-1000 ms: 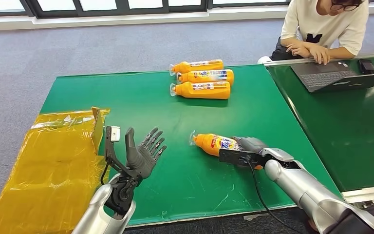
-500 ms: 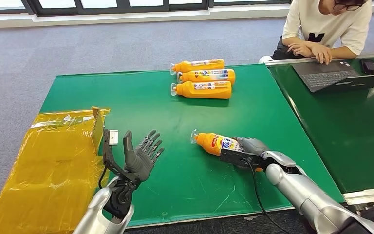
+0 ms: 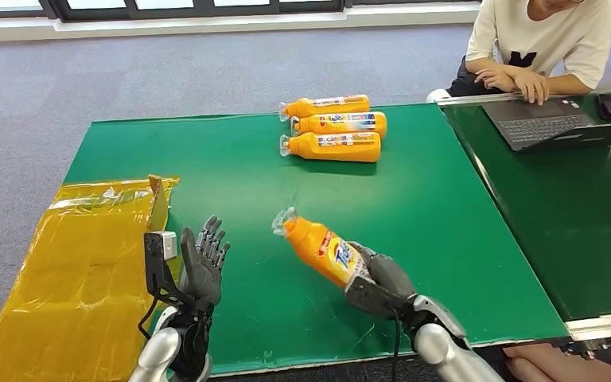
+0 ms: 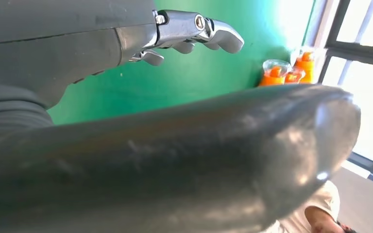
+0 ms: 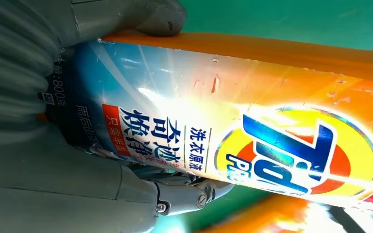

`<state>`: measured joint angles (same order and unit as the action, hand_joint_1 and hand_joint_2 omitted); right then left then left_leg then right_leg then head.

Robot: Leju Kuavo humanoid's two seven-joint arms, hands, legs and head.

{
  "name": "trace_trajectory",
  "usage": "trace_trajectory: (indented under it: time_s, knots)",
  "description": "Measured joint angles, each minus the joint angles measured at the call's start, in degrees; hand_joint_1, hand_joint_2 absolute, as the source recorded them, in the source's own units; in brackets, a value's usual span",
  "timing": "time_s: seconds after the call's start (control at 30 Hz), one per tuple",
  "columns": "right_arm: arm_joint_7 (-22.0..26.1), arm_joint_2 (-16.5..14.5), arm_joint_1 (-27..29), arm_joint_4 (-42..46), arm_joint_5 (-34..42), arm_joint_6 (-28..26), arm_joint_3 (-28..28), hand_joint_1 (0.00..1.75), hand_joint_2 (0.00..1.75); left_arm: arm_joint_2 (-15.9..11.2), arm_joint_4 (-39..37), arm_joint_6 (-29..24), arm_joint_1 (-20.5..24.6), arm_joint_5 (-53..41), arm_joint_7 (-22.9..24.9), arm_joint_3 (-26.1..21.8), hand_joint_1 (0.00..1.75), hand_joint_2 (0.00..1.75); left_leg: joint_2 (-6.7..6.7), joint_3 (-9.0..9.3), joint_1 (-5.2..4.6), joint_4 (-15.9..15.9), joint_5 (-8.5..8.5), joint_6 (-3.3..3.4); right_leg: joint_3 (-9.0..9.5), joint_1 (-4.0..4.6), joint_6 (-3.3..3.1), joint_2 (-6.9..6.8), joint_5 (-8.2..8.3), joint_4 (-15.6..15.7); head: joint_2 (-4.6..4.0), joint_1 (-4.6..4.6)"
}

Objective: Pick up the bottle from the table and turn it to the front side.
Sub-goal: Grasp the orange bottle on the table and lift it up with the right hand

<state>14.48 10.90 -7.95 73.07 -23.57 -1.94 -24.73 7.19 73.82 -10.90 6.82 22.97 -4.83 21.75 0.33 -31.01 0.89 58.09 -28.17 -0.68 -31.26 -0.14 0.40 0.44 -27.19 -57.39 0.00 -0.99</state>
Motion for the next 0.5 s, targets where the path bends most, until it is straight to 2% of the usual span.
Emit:
trace_trajectory:
  time_s: [0.1, 0.13, 0.2, 0.37, 0.43, 0.5]
  knots:
    - [7.92, -4.31, 2.09, 5.9, -10.99, -14.29, 0.93, 1.75, 1.75, 0.55, 1.67, -0.92, -0.77, -2.6, -0.76, -0.11, 0.0, 0.0, -0.13, -0.54, -0.01, 0.01, 0.2, -0.07, -0.61, -0.12, -0.02, -0.1, 0.04, -0.14, 0.0, 0.0]
    - [8.98, -5.61, 2.33, 7.98, -13.81, -18.74, 1.09, 1.75, 1.75, 0.81, 2.22, -0.94, -0.87, -3.14, -0.71, -0.13, 0.0, 0.0, -0.16, -0.62, -0.02, 0.01, 0.22, -0.07, -0.7, -0.13, -0.02, -0.13, 0.03, -0.16, 0.0, 0.0]
    - [9.19, -7.66, 2.78, 11.41, -16.49, -23.62, 1.17, 1.75, 1.75, 1.31, 3.03, -0.87, -0.97, -3.65, -0.56, -0.13, 0.0, 0.0, -0.21, -0.66, -0.02, 0.01, 0.22, -0.08, -0.73, -0.13, -0.03, -0.18, 0.02, -0.15, 0.0, -0.01]
    - [12.37, -9.7, 4.34, 15.56, -14.95, -29.22, 1.45, 1.75, 1.75, 1.93, 4.26, -1.55, -1.04, -7.81, -2.82, -0.13, 0.0, 0.0, -0.26, -0.76, -0.03, 0.01, 0.22, -0.07, -0.83, -0.19, -0.02, -0.22, 0.02, -0.15, 0.0, 0.01]
    - [14.71, -10.39, 5.29, 16.74, -8.62, -28.21, 1.7, 1.75, 1.75, 2.35, 4.55, -2.93, -1.0, -10.46, -3.95, -0.12, 0.0, 0.0, -0.26, -0.77, -0.05, 0.01, 0.22, -0.06, -0.82, -0.21, 0.0, -0.23, 0.03, -0.14, 0.0, 0.01]
    - [16.49, -11.05, 6.26, 17.5, 0.53, -24.36, 2.22, 1.75, 1.75, 2.63, 4.66, -3.96, -1.0, -12.33, -4.0, -0.06, 0.0, 0.0, -0.29, -0.8, -0.08, 0.01, 0.23, -0.05, -0.84, -0.25, 0.02, -0.24, 0.05, -0.14, 0.0, 0.01]
